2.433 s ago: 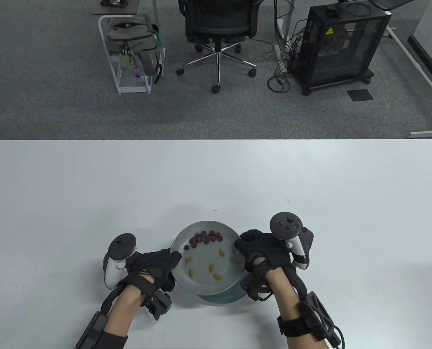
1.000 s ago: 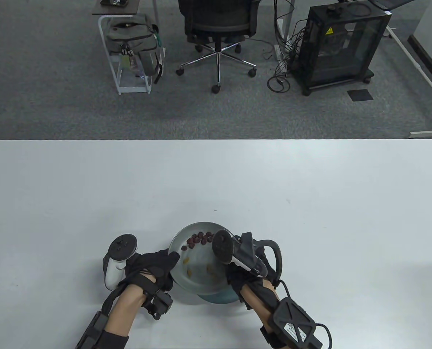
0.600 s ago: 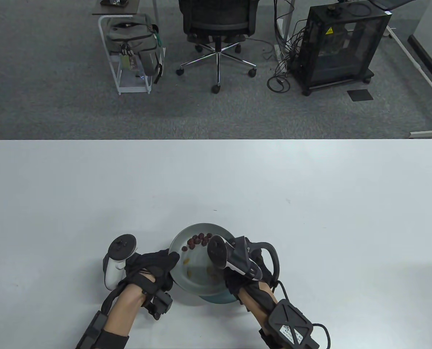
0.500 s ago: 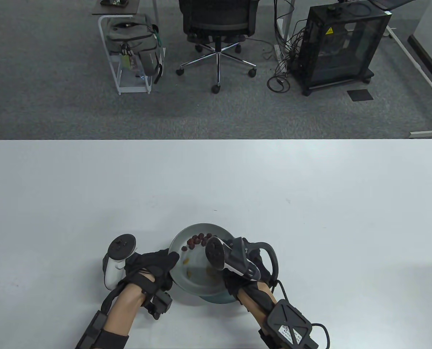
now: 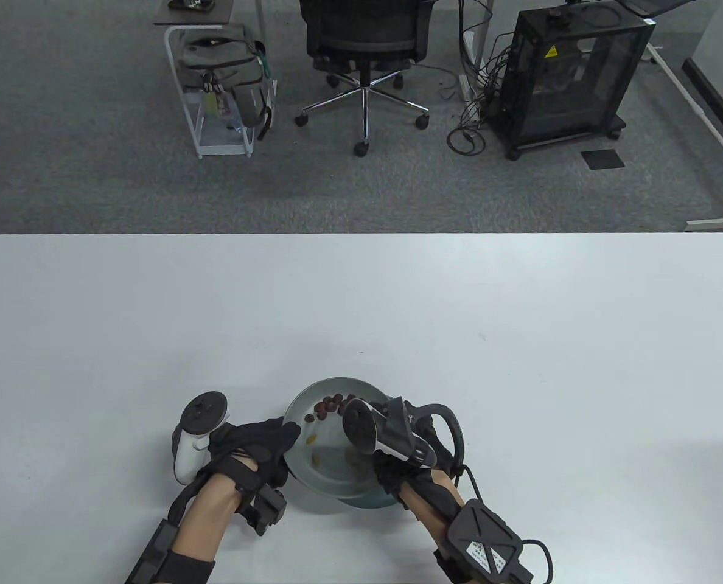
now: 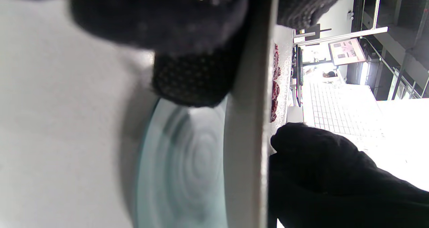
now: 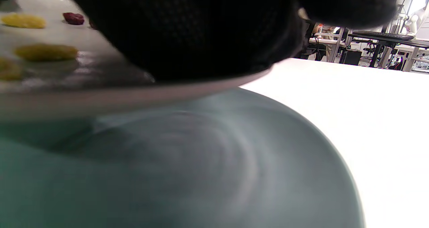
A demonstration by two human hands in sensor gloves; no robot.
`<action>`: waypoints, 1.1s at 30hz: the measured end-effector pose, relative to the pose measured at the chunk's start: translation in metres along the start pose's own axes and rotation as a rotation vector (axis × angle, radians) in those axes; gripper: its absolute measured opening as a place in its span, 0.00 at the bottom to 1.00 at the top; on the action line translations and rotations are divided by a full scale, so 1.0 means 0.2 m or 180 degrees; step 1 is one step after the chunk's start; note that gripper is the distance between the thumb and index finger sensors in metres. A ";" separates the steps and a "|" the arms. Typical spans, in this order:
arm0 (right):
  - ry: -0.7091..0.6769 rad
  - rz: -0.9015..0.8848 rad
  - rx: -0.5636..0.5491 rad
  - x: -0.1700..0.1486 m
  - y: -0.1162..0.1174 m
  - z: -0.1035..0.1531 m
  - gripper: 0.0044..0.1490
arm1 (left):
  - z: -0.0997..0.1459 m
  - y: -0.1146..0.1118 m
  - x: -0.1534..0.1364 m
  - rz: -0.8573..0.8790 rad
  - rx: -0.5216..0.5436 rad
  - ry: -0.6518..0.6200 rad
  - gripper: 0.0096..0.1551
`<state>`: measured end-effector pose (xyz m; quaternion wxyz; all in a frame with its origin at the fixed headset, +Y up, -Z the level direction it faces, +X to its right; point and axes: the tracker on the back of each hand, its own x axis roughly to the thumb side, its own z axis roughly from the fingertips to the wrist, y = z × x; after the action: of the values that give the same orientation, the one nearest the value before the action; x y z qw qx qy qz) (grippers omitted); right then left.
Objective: Pick raisins with hand pinch into plate
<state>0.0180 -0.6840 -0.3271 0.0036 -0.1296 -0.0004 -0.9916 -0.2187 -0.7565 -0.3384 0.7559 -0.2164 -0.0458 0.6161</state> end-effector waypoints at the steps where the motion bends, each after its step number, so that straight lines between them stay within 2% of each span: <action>1: 0.0023 -0.0020 0.0014 0.00 0.00 0.00 0.39 | 0.00 0.00 0.00 0.0001 -0.0007 0.0010 0.30; 9: 0.0032 -0.0124 -0.0092 -0.02 -0.01 0.00 0.40 | 0.00 0.00 0.00 0.0006 -0.0007 0.0013 0.30; 15: 0.0020 -0.0400 -0.0114 -0.07 -0.02 0.00 0.39 | 0.00 0.00 0.00 -0.0204 0.0067 0.0055 0.29; 21: 0.0025 -0.0647 -0.0244 -0.10 -0.07 0.02 0.39 | 0.00 0.02 -0.01 -0.0138 0.0088 0.0068 0.29; 27: 0.0089 -0.0885 -0.0380 -0.16 -0.14 0.04 0.39 | 0.00 0.04 -0.02 -0.0113 0.0178 0.0086 0.29; 33: 0.0232 -0.1015 -0.0433 -0.26 -0.16 0.05 0.38 | 0.01 0.11 -0.04 -0.0011 0.0341 0.0124 0.29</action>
<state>0.0697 -0.6513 -0.3303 -0.1625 -0.0919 0.0462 -0.9813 -0.2405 -0.7597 -0.3432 0.7682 -0.1875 0.0015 0.6121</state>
